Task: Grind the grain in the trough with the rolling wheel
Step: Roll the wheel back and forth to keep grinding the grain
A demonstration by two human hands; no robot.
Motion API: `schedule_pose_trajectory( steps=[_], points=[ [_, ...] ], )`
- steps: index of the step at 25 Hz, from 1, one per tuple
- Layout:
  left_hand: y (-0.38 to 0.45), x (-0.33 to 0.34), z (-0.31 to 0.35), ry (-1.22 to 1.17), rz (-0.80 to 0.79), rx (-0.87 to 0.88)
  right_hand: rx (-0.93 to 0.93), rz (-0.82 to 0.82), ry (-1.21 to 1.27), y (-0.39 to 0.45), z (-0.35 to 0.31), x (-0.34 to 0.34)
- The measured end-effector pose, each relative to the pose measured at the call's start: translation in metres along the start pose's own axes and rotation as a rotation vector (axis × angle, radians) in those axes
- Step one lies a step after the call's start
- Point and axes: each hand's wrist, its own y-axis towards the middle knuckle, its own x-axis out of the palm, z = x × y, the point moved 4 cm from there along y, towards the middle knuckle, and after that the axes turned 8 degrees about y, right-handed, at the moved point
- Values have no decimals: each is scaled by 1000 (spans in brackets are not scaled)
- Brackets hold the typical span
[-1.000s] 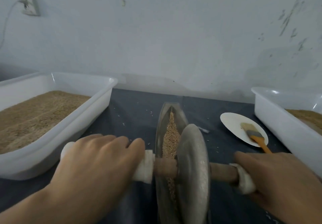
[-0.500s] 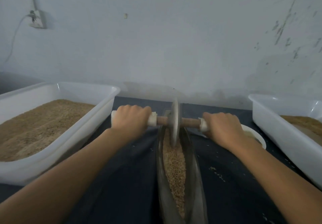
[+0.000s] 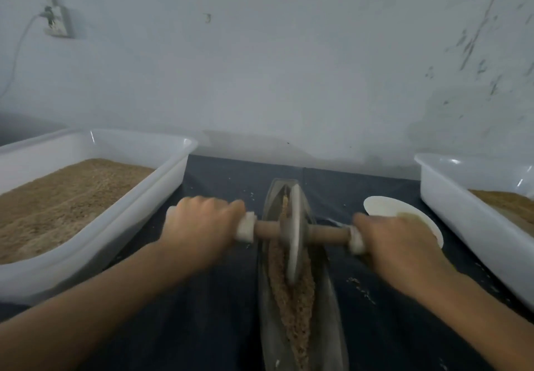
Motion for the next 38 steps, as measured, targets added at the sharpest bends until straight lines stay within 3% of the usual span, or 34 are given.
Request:
schedule_pose_trajectory(
  steps=[5,9,12,14,17,19,22,24,29,33,38],
  points=[
    [79,19,-17,-34,12,-109,112,68,29,96,14,15],
    [10,6,-6,-87,-27,25,-1,35,33,21,7,12],
    [-60,-36,2,-52,208,203,-150,151,161,-48,-5,-24],
    [-78,-50,1,-60,326,234,-128,103,221,-65,-5,-35],
    [-45,-33,3,25,88,165,-76,44,138,-41,-2,-23],
    [1,-5,0,61,26,34,4,34,-1,-7,3,7],
    [65,22,-14,8,27,-98,95,164,-38,64,14,20],
    [83,23,-19,-27,44,-120,115,135,-25,91,18,21],
    [2,7,-5,-67,23,-19,-64,40,31,14,13,13],
    [-79,-37,-4,-111,326,148,-126,134,247,-65,14,-3],
    [-4,-5,-3,58,16,22,-52,59,110,-12,16,22]
  ],
)
